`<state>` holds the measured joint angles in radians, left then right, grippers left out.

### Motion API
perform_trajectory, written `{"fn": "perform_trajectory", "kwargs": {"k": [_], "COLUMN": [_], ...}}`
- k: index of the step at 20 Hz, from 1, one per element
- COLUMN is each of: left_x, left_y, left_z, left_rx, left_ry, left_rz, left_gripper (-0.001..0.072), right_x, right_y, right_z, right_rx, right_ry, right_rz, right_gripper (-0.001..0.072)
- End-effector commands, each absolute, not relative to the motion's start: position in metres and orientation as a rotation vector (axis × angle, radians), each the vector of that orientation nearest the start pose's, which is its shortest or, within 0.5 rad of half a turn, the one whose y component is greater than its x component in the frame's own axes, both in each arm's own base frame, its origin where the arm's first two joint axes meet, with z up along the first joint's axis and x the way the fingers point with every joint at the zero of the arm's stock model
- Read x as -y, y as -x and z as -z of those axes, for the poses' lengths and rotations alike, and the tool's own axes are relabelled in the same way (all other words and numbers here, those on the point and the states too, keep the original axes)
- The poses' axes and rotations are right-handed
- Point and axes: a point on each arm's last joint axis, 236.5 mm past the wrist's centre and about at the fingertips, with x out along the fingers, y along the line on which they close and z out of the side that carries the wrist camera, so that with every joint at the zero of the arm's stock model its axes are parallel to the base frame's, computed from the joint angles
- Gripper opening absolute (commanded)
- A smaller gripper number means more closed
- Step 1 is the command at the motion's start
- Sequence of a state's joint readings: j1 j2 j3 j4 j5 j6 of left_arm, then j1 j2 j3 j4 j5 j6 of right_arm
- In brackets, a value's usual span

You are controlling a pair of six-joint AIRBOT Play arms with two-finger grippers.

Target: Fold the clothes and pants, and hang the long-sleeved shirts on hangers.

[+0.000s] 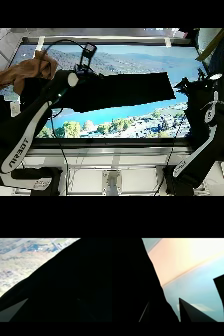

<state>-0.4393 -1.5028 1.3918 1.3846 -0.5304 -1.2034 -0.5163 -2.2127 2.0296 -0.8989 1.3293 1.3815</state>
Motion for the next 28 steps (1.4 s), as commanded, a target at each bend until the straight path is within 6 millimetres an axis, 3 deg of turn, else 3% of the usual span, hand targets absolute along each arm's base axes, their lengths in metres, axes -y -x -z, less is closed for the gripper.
{"fn": "perform_trajectory", "kwargs": {"k": [1,7,11,13,15,16,18,19,22,25,28], "left_x": [0.277,0.277,0.277,0.278,0.279,0.282,0.293,0.3,0.328,0.363,0.376], "left_y": [-0.495,-0.495,-0.495,-0.495,-0.496,-0.495,-0.492,-0.491,-0.482,-0.463,-0.453], "left_z": [-0.076,-0.076,-0.076,-0.075,-0.068,-0.062,-0.048,-0.037,-0.001,0.035,0.048], "left_rx": [-0.568,-0.568,-0.568,-0.569,-0.582,-0.597,-0.642,-0.672,-0.788,-0.902,-0.936], "left_ry": [-0.346,-0.346,-0.346,-0.346,-0.346,-0.322,-0.225,-0.16,0.061,0.246,0.266], "left_rz": [0.619,0.619,0.619,0.62,0.621,0.626,0.643,0.651,0.673,0.695,0.708], "left_gripper": [0.0705,0.0705,0.0705,0.0705,0.0703,0.0652,0.0135,0.0014,0.0013,0.0013,0.0012], "right_x": [0.134,0.116,0.091,0.068,0.052,0.046,0.037,0.031,0.007,-0.029,-0.073], "right_y": [-0.548,-0.556,-0.55,-0.557,-0.572,-0.58,-0.593,-0.598,-0.604,-0.604,-0.601], "right_z": [0.104,0.106,0.107,0.093,0.065,0.049,0.015,-0.002,-0.044,-0.091,-0.136], "right_rx": [-1.195,-1.199,-1.244,-1.209,-1.118,-1.069,-0.979,-0.937,-0.862,-0.799,-0.74], "right_ry": [-0.78,-0.759,-0.736,-0.767,-0.847,-0.878,-0.933,-0.961,-0.999,-0.976,-0.894], "right_rz": [-0.123,-0.141,-0.216,-0.309,-0.397,-0.437,-0.501,-0.535,-0.62,-0.708,-0.77], "right_gripper": [0.0387,0.0385,0.0353,0.0162,0.0054,0.0043,0.0003,0.0006,0.0005,0.0005,0.0004]}}
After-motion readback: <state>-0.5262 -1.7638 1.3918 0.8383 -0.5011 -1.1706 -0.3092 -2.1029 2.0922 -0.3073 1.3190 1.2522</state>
